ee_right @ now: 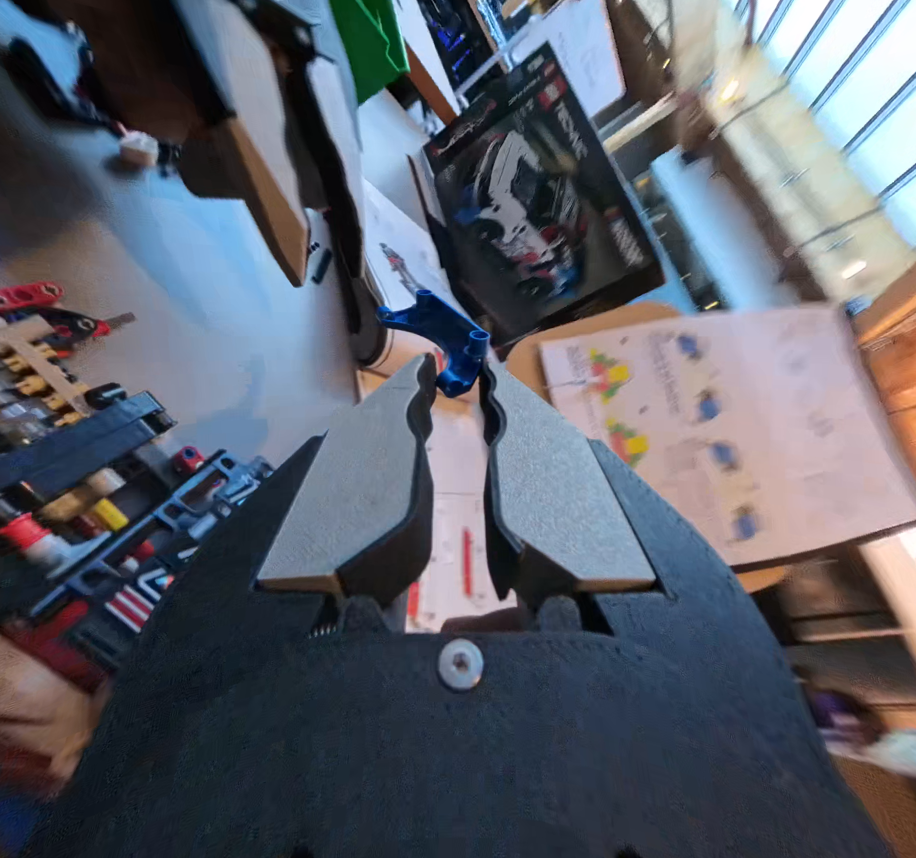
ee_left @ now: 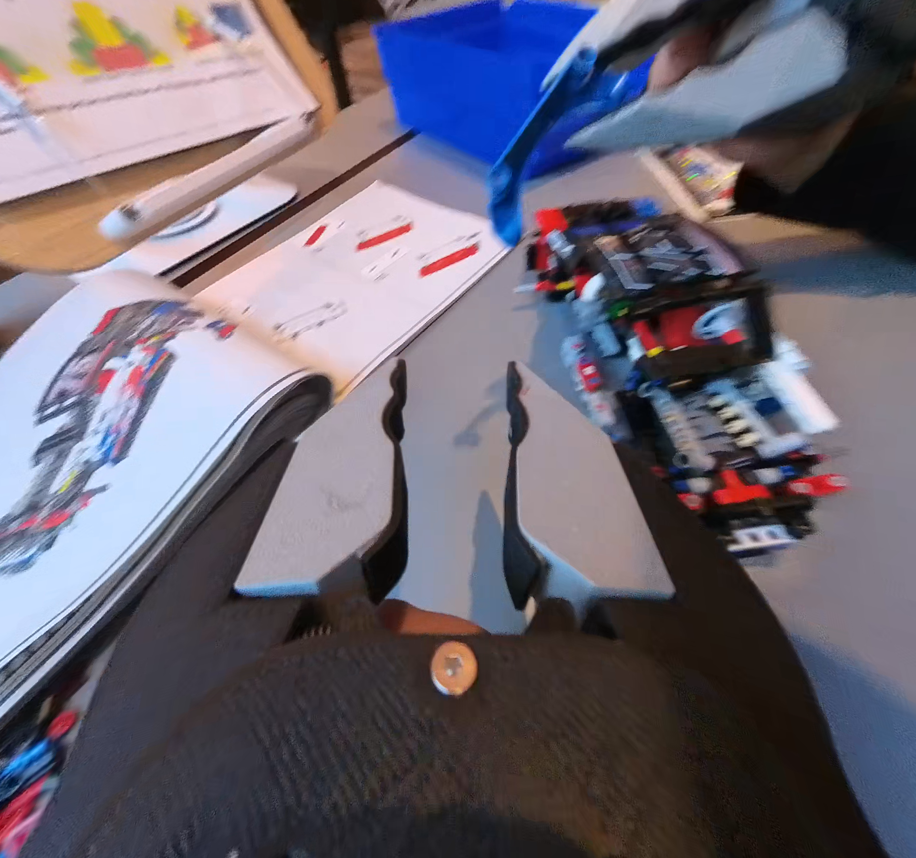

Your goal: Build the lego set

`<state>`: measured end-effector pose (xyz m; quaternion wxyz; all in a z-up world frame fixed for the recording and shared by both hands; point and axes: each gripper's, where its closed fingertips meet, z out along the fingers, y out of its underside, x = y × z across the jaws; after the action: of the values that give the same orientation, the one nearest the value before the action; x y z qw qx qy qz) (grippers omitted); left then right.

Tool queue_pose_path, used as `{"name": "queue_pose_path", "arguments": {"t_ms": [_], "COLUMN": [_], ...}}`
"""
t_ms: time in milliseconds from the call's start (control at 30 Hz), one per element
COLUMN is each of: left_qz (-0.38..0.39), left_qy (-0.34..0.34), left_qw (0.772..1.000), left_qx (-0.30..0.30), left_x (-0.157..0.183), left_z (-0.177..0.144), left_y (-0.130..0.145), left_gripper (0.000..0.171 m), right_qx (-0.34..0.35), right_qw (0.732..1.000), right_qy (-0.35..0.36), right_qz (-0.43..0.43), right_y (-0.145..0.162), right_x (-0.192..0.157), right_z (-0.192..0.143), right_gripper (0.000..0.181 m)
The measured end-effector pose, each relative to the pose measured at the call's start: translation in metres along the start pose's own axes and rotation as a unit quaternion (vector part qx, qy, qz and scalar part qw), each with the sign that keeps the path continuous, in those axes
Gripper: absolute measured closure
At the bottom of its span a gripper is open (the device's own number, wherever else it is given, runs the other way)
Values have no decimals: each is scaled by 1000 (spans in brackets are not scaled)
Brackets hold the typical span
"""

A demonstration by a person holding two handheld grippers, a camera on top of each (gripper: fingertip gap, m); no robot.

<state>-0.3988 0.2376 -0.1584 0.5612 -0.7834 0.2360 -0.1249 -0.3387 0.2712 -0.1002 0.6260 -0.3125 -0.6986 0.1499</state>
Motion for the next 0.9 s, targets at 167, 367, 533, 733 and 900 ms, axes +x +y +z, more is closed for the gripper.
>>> {"name": "queue_pose_path", "arguments": {"t_ms": [167, 367, 533, 733, 900], "left_qz": [-72, -91, -124, -98, -34], "left_qy": [96, 129, 167, 115, 66], "left_qw": [992, 984, 975, 986, 995], "left_qx": [37, 78, 75, 67, 65], "left_x": [33, 57, 67, 58, 53], "left_z": [-1, -2, -4, -3, -2], "left_y": [-20, -40, -39, -37, -35], "left_gripper": [131, 153, 144, 144, 149], "right_qx": [16, 41, 68, 90, 84], "right_qw": [992, 994, 991, 980, 968], "right_qy": [-7, -71, -109, -126, -149], "right_qz": [-124, -70, 26, 123, 184], "right_y": [-33, -46, -49, -49, -43], "right_x": [-36, -39, -38, -26, -23], "right_z": [1, -11, -15, -17, -10], "right_gripper": [167, 167, 166, 167, 166]}}
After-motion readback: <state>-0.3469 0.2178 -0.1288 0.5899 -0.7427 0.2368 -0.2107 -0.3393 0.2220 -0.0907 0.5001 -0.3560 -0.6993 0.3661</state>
